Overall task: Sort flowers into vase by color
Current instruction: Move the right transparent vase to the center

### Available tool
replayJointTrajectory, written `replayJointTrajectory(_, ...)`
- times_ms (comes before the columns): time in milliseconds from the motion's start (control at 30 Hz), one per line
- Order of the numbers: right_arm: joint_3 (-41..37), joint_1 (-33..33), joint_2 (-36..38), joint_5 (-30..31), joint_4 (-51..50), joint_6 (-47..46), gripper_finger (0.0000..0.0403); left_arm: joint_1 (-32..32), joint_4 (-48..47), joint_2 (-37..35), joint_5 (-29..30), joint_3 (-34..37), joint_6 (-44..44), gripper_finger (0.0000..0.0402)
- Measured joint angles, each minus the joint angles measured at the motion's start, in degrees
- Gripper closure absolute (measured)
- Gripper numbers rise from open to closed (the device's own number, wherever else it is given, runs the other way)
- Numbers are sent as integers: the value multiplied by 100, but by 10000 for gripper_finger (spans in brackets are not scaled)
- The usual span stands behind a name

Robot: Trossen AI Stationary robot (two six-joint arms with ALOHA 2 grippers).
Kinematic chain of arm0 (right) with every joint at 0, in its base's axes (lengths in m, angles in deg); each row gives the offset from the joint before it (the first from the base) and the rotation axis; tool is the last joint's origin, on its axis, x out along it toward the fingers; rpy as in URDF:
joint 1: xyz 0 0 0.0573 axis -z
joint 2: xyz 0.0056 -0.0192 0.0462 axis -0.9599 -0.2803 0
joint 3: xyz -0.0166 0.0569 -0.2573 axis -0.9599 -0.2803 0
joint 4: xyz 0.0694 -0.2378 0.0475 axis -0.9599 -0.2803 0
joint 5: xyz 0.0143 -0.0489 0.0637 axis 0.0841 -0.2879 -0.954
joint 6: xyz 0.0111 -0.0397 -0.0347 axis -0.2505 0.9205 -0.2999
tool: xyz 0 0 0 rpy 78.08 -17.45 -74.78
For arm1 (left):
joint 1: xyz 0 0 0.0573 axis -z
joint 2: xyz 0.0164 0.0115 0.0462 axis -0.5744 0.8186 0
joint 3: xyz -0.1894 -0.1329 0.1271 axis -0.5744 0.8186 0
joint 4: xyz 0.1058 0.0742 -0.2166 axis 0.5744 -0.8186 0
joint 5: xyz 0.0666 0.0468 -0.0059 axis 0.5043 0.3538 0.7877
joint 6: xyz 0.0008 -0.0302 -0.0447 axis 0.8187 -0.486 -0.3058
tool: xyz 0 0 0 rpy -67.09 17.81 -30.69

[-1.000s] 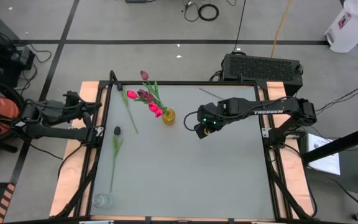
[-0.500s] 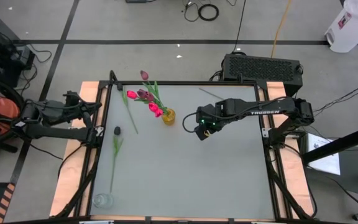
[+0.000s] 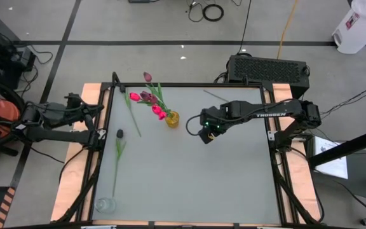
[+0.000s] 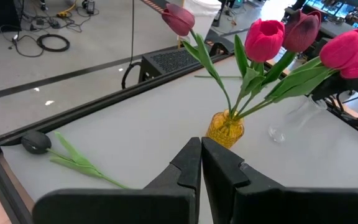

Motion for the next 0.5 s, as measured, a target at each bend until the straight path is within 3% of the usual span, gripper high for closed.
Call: replayJointTrajectory(500, 13, 7, -174, -250, 165, 81, 403, 0, -1, 0, 0, 0, 0, 381)
